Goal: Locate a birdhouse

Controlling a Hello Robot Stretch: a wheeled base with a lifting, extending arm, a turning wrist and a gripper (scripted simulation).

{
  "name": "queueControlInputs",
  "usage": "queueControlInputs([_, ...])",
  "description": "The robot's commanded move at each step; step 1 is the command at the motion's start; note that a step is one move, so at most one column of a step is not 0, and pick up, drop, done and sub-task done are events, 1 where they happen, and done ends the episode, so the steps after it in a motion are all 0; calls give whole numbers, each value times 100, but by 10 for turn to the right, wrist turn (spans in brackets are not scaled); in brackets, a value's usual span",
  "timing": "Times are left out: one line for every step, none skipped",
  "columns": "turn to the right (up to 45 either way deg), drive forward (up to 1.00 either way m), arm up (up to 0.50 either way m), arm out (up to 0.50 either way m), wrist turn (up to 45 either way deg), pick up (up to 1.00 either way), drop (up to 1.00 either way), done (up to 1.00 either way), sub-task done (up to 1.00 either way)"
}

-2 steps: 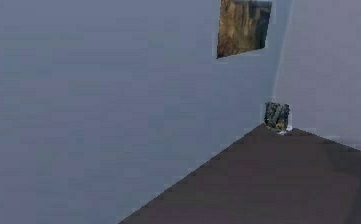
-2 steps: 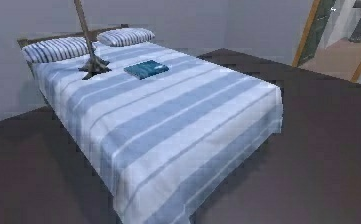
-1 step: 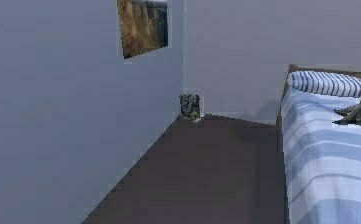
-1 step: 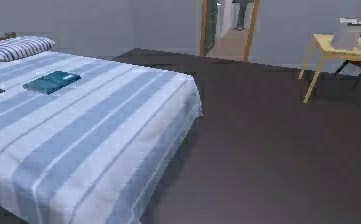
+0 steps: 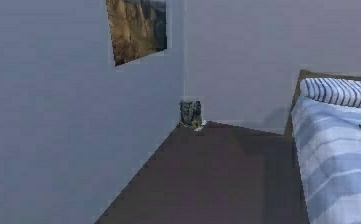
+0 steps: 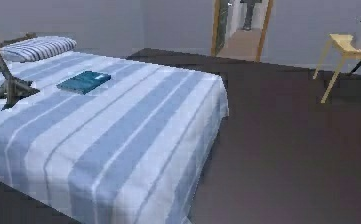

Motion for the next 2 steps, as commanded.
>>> queueControlInputs([180,0,0,0,0,0,0,0,0])
queueControlInputs([0,60,0,0,0,0,0,0,0])
